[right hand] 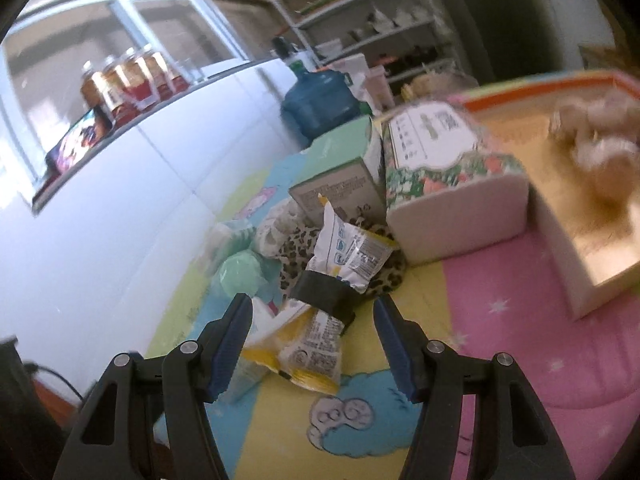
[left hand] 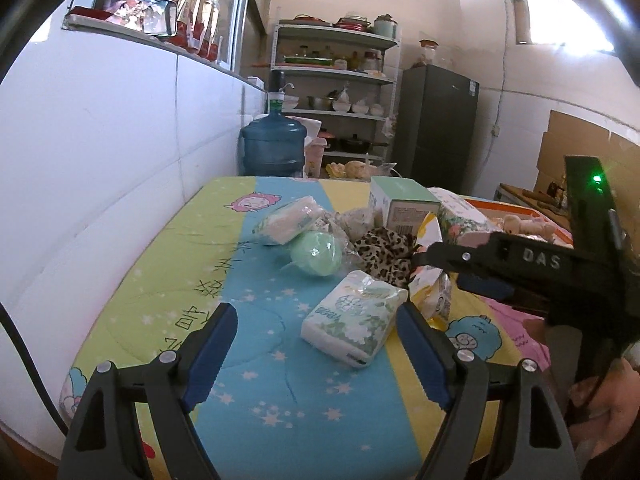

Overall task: Organize soft objects
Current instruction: 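Grasp the yellow snack bag with right tool while left tool grasps the white tissue pack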

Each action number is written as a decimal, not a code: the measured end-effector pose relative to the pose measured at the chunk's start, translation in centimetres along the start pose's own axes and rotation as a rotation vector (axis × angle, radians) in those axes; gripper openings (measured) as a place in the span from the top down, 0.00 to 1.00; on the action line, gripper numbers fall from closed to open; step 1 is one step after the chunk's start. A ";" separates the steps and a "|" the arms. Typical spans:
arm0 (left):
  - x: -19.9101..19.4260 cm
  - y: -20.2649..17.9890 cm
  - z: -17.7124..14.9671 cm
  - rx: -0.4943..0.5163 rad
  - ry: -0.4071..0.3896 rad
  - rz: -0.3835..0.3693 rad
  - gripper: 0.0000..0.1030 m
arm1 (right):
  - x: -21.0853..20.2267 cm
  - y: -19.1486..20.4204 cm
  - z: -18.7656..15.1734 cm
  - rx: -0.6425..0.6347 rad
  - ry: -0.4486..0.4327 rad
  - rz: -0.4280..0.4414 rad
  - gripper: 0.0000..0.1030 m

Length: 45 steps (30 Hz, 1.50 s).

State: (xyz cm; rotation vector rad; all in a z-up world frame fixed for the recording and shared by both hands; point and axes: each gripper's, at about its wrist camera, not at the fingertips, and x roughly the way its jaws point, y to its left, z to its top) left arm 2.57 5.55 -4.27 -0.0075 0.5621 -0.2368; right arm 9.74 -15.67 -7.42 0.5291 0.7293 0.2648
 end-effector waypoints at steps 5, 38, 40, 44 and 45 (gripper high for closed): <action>0.5 0.5 0.2 0.028 0.007 -0.020 0.21 | 1.5 0.0 0.0 0.037 0.038 -0.008 0.38; 7.7 -1.2 1.2 0.151 0.189 -0.243 0.49 | -3.1 -0.9 -0.8 -0.141 0.021 -0.081 0.65; 6.9 -0.9 1.3 0.124 0.169 -0.237 0.49 | -3.4 -0.9 -0.8 -0.144 0.014 -0.080 0.65; 5.4 -0.7 1.7 0.079 0.138 -0.235 0.49 | -3.8 -0.8 -0.6 -0.147 0.008 -0.069 0.65; 4.9 -0.7 1.8 0.069 0.131 -0.235 0.49 | -3.9 -0.7 -0.6 -0.148 0.006 -0.066 0.65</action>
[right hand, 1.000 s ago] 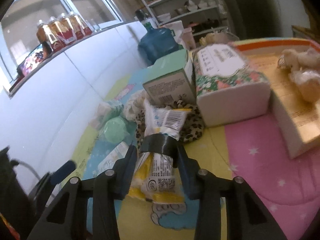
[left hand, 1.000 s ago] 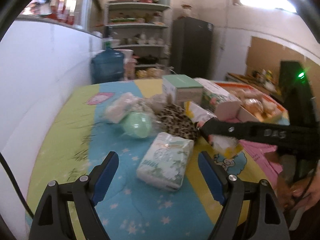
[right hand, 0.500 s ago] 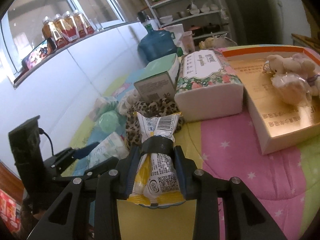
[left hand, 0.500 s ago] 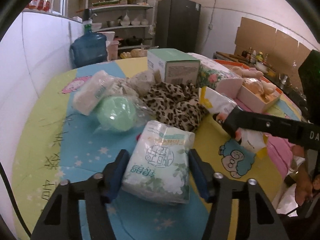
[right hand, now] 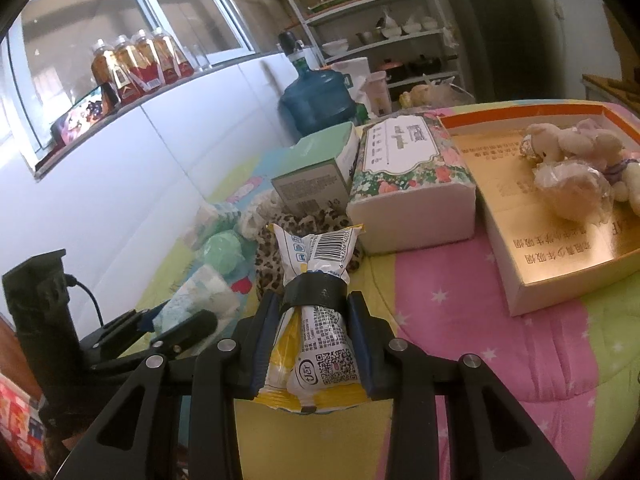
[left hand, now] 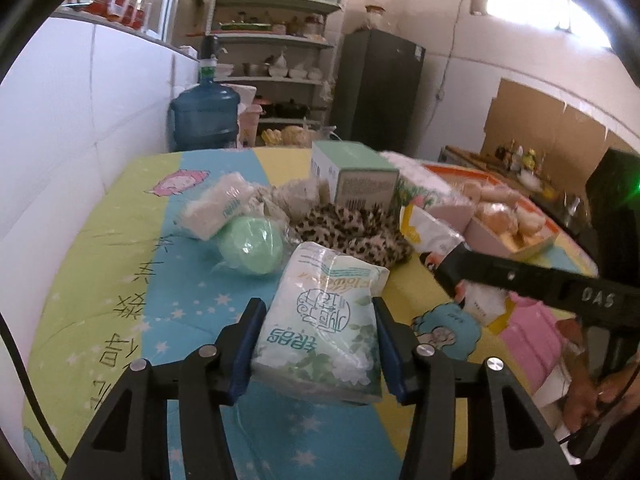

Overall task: Organize soft objects
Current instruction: 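Grasp the yellow snack bag with right tool while left tool grasps the white tissue pack, then carry the snack bag with right tool while left tool carries the tissue pack over the box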

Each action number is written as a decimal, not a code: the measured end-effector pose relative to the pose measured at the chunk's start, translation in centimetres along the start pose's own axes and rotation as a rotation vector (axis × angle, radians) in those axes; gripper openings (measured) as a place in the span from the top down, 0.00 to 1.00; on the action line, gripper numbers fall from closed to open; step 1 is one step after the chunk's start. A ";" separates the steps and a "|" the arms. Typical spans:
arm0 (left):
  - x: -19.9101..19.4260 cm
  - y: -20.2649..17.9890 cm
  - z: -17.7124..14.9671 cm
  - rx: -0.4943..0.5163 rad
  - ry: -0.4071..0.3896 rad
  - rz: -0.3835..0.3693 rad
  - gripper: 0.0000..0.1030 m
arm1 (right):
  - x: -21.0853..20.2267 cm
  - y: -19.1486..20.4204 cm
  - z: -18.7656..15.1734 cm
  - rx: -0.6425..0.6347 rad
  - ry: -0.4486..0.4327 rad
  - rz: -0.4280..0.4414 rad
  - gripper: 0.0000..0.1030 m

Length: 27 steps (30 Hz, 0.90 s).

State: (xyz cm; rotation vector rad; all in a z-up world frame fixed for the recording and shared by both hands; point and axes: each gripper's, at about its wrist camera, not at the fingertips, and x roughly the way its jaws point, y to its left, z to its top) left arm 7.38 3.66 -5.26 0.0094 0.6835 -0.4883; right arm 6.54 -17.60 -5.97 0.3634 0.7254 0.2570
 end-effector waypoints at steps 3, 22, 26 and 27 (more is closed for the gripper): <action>-1.1 -0.5 0.0 -0.014 -0.019 0.015 0.49 | -0.6 0.1 0.0 -0.007 -0.012 0.007 0.65; -4.6 -6.0 2.6 -0.021 -0.176 0.086 0.49 | -6.4 -1.7 1.4 0.000 -0.140 -0.011 0.65; -4.4 -7.5 3.1 -0.021 -0.188 0.076 0.49 | -7.3 -2.7 1.7 0.008 -0.157 -0.023 0.65; -4.3 -8.0 3.2 -0.021 -0.189 0.069 0.49 | -7.5 -2.9 1.8 0.009 -0.162 -0.025 0.65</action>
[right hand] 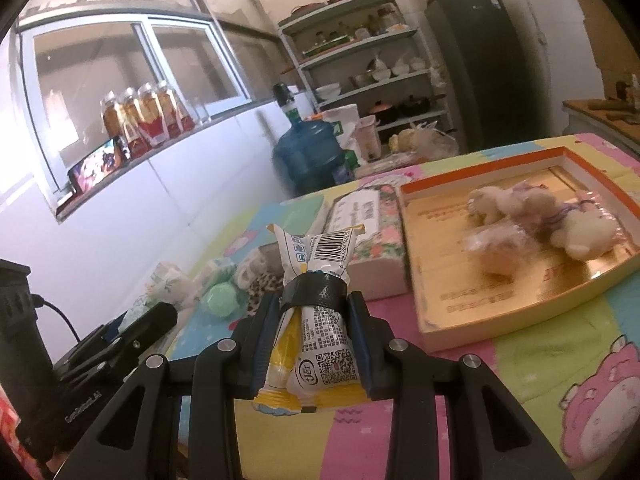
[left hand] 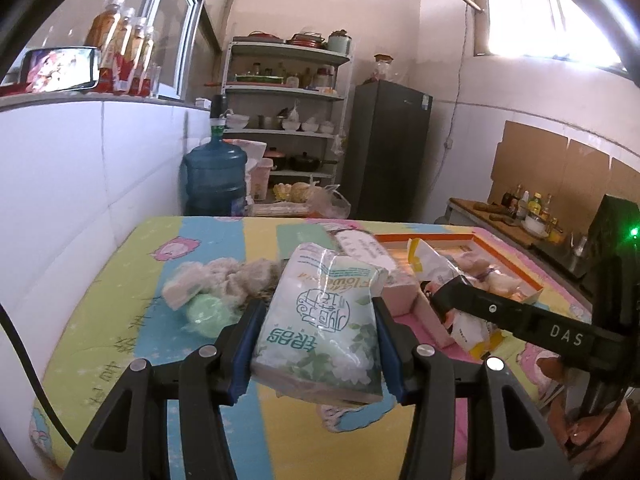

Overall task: Organize soft objects
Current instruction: 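Carry the snack bag with right tool while left tool carries the tissue pack over the box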

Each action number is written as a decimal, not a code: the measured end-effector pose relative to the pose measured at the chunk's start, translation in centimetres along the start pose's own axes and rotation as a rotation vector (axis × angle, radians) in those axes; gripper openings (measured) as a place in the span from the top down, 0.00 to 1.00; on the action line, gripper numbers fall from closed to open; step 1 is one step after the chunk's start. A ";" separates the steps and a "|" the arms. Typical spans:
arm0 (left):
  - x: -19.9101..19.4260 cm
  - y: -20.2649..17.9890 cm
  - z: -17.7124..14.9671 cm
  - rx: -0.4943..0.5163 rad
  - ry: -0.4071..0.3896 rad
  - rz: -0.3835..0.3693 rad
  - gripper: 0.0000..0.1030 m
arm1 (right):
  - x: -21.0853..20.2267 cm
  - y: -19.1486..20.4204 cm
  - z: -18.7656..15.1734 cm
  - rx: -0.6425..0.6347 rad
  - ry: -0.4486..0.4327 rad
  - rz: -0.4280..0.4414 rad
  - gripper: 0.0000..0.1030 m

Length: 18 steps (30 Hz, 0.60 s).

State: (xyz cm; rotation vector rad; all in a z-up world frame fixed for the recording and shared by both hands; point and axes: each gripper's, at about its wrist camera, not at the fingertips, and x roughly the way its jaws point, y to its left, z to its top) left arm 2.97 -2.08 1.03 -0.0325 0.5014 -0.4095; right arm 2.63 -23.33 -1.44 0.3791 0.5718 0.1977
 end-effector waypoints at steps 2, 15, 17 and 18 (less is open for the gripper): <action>0.3 -0.9 0.2 -0.001 0.000 -0.011 0.49 | -0.4 -0.5 0.3 0.004 -0.011 -0.007 0.65; 2.3 -7.2 2.1 0.033 -0.031 -0.093 0.49 | -3.5 -4.8 2.5 0.023 -0.085 -0.051 0.65; 2.6 -7.9 2.3 0.032 -0.034 -0.100 0.49 | -3.9 -5.4 2.9 0.024 -0.096 -0.056 0.65; 2.9 -8.4 2.5 0.030 -0.035 -0.106 0.49 | -4.1 -5.7 3.0 0.024 -0.100 -0.057 0.65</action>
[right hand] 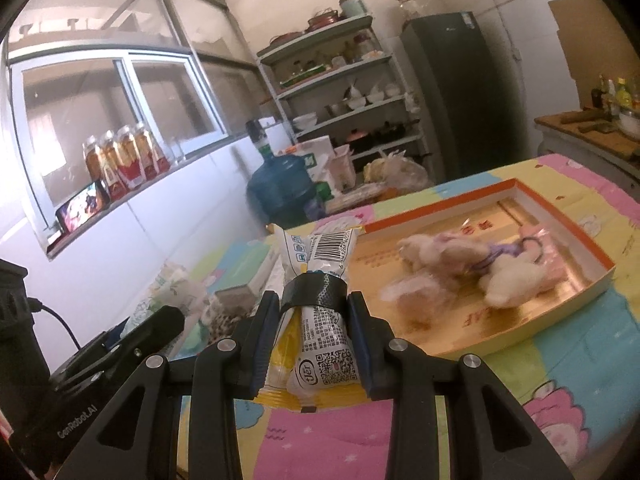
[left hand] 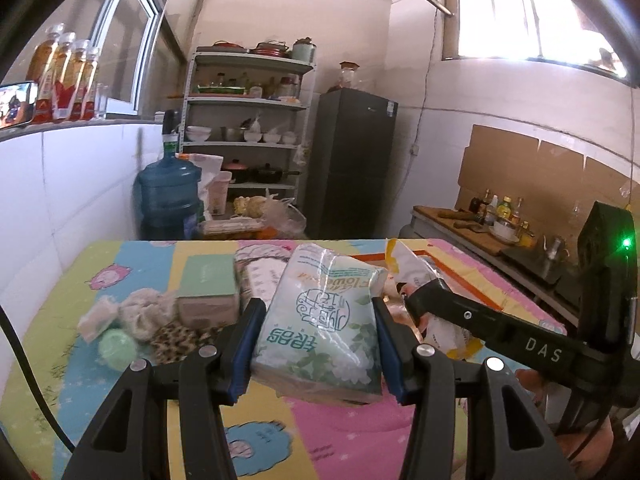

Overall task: Organize soft objects
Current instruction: 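Carry the snack bag with right tool while left tool carries the tissue pack over the box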

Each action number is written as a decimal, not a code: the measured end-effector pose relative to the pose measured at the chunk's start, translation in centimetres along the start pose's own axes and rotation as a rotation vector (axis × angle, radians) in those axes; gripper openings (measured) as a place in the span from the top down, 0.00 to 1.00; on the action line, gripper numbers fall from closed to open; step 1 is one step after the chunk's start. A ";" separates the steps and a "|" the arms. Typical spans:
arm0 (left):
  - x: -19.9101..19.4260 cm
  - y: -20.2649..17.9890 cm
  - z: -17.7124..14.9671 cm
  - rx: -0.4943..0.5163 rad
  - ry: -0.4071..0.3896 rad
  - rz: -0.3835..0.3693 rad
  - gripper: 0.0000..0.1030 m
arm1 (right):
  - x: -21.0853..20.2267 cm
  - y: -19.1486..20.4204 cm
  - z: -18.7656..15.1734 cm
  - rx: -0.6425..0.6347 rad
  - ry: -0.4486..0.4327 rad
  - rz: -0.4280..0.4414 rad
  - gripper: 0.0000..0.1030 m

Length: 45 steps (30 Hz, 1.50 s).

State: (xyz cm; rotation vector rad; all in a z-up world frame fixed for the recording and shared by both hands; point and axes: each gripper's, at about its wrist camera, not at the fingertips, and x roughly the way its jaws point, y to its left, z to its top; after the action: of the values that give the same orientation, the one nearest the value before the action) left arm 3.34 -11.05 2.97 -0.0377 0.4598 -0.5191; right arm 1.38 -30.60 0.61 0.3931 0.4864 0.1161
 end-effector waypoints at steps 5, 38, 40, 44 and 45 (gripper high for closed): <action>1.2 -1.2 0.2 -0.003 0.007 -0.007 0.49 | -0.7 -1.5 0.9 0.001 -0.021 -0.012 0.65; 12.6 -9.9 1.1 0.025 0.120 -0.068 0.49 | -2.1 -14.2 4.0 0.115 -0.060 -0.118 0.65; 13.3 -10.3 1.0 0.027 0.129 -0.074 0.49 | -1.9 -14.9 4.2 0.121 -0.059 -0.123 0.65; 14.7 -10.8 0.9 0.028 0.146 -0.084 0.49 | -1.5 -16.2 4.6 0.135 -0.055 -0.134 0.65; 15.0 -11.0 0.9 0.029 0.150 -0.087 0.49 | -1.5 -16.6 4.6 0.137 -0.054 -0.137 0.65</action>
State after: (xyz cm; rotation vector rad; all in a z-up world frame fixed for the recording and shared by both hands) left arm 10.10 -27.95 -0.80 0.0094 0.5994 -0.6162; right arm 2.56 -47.69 -1.56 0.4949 0.4678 -0.0607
